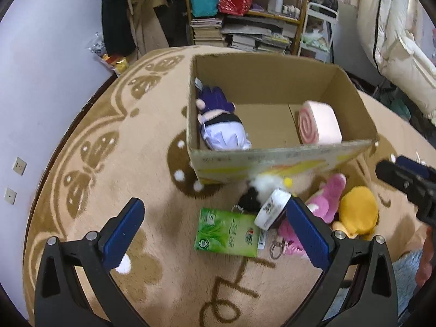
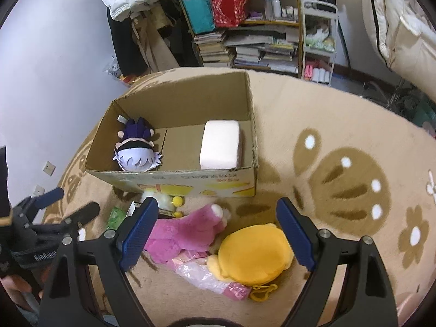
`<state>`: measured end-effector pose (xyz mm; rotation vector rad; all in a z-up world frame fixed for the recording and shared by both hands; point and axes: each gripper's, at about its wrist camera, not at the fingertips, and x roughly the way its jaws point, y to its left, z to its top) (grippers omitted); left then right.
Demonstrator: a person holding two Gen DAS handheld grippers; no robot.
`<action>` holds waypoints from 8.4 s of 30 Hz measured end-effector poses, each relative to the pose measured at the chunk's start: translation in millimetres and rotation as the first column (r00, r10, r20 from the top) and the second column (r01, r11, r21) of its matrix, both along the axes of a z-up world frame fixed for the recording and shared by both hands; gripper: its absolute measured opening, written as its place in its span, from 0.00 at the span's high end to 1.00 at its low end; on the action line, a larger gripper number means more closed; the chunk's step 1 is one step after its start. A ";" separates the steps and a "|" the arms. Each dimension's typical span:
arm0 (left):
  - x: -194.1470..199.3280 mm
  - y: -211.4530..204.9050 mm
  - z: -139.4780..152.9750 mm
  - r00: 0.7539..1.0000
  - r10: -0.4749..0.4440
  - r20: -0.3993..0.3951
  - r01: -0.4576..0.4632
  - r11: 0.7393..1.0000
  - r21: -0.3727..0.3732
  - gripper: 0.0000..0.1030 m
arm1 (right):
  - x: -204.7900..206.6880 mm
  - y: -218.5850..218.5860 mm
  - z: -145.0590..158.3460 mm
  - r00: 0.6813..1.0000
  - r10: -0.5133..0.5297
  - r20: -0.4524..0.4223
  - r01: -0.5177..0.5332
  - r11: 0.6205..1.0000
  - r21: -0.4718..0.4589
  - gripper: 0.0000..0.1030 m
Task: Organize soft objects
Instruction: 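Lower the left tool onto the green tissue pack while the right tool lowers onto the pink bear plush, then close the left tool on the green tissue pack while the right tool grips the pink bear plush, then lift the green tissue pack with the left tool while the right tool lifts the pink bear toward the box, then open both tools to drop the green tissue pack and pink bear into the box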
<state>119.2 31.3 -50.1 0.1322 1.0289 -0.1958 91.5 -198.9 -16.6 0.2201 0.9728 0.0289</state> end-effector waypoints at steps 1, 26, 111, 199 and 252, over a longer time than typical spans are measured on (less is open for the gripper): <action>0.2 -0.4 -3.2 1.000 -0.005 -0.007 0.005 1.000 0.002 0.00 | 0.8 0.6 -2.4 1.000 -0.001 -0.007 0.001 1.000 0.007 0.11; 21.5 1.4 -85.4 0.969 0.015 -0.245 -0.007 0.999 0.034 0.00 | 16.3 10.3 -72.8 0.982 0.004 -0.188 0.020 0.992 0.122 0.24; -47.6 -5.2 24.5 0.990 0.059 0.131 -0.064 0.997 0.038 0.27 | -27.7 -10.8 12.8 0.995 -0.079 0.054 0.081 0.996 -0.035 0.50; 18.5 7.8 89.7 0.952 0.093 0.292 -0.093 0.996 -0.013 0.27 | 1.0 13.7 -10.4 0.999 0.045 0.012 -0.046 0.999 0.010 0.56; 61.8 -18.9 43.4 0.966 0.060 0.252 -0.060 0.998 -0.006 0.00 | 47.1 22.5 48.9 0.988 0.035 0.151 -0.036 0.999 0.004 0.27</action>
